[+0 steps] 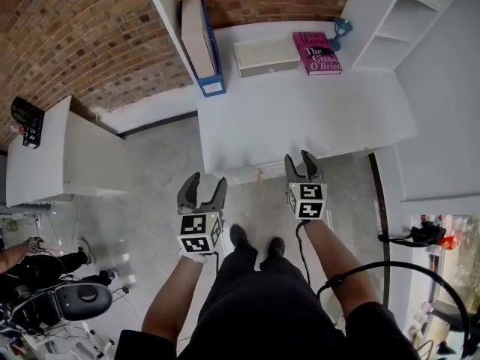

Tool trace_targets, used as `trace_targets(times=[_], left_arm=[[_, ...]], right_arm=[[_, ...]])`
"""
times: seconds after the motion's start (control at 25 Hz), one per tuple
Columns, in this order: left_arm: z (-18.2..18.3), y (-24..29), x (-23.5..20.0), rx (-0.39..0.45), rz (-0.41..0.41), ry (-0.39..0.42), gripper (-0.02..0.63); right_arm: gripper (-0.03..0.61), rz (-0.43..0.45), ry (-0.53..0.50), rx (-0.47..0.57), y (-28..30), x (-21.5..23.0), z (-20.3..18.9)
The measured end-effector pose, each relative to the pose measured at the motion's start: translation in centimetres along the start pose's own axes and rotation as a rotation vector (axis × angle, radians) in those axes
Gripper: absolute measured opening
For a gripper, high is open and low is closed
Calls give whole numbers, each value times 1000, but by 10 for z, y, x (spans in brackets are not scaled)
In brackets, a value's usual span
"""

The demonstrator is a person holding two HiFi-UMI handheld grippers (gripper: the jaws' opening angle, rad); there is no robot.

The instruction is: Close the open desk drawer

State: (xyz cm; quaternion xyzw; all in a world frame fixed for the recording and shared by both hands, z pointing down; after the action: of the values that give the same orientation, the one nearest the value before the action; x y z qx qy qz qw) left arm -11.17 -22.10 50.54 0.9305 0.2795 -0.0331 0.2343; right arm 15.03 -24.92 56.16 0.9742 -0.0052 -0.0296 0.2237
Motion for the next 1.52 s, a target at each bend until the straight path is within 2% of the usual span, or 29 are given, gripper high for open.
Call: trace_targets(times=[0.4, 0.72, 1.0, 1.52], left_arm=[[102, -36, 27, 232, 31, 86, 278], [181, -101, 41, 416, 98, 246, 276], [208, -134, 44, 502, 112, 255, 276], [204, -132, 28, 494, 104, 209, 276]], right_arm=[[187, 23, -38, 356, -75, 7, 143], [184, 47, -43, 553, -134, -1, 217], [183, 62, -79, 634, -162, -18, 245], [172, 68, -128, 643, -161, -34, 248]])
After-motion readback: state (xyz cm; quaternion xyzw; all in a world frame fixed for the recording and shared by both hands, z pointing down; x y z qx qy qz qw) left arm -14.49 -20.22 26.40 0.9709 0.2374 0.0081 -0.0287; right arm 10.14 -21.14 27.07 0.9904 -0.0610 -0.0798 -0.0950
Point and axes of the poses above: the fingertips, and each gripper's own axes: y forward along the fingers, x to its right, z out of its top, the point moved 5 cm from there along -y, backward along the fingers, and after that the axes turned 8 degrees about -z, right-handed, at the moved point
